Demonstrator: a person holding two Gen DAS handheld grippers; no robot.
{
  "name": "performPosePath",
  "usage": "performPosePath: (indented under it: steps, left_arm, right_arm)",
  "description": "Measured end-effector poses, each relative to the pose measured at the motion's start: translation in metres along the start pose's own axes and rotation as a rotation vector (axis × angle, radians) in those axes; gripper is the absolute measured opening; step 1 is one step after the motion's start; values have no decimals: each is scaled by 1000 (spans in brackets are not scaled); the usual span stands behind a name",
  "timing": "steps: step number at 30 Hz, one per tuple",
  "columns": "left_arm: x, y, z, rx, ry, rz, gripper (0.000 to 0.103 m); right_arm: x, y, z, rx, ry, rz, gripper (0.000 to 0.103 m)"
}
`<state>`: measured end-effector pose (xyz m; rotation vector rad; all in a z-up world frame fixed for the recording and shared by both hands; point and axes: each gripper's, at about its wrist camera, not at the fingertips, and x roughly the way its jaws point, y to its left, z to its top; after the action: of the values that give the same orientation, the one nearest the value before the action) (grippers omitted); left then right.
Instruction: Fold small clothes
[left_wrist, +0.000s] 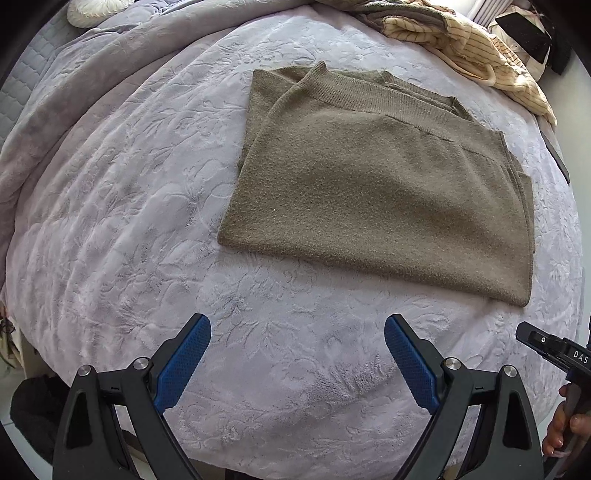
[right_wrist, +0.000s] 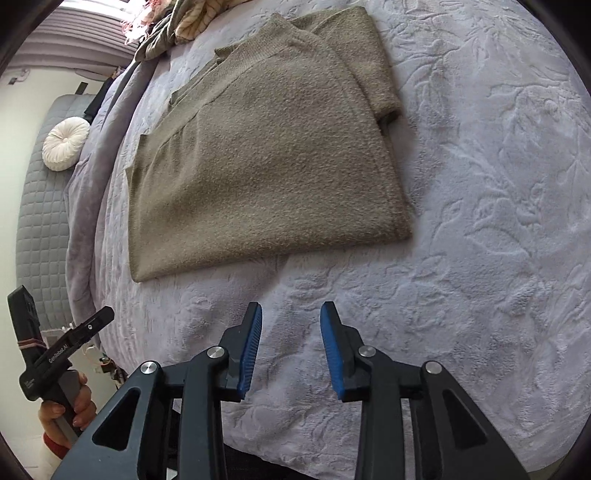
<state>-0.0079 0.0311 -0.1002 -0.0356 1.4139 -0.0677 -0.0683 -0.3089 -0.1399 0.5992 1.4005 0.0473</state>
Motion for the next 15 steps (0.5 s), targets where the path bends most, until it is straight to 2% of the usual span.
performPosePath:
  steps: [7, 10, 15]
  left_arm:
    - [22, 46, 15, -20, 31, -75, 95]
    - [32, 70, 28, -7, 48, -95, 95]
    - [39, 105, 47, 44, 11, -157, 95]
  right_arm:
    - [33, 43, -9, 23, 8, 88, 40]
    - [62, 71, -14, 70, 18, 166, 41]
    - [122, 117, -15, 154, 18, 286, 42]
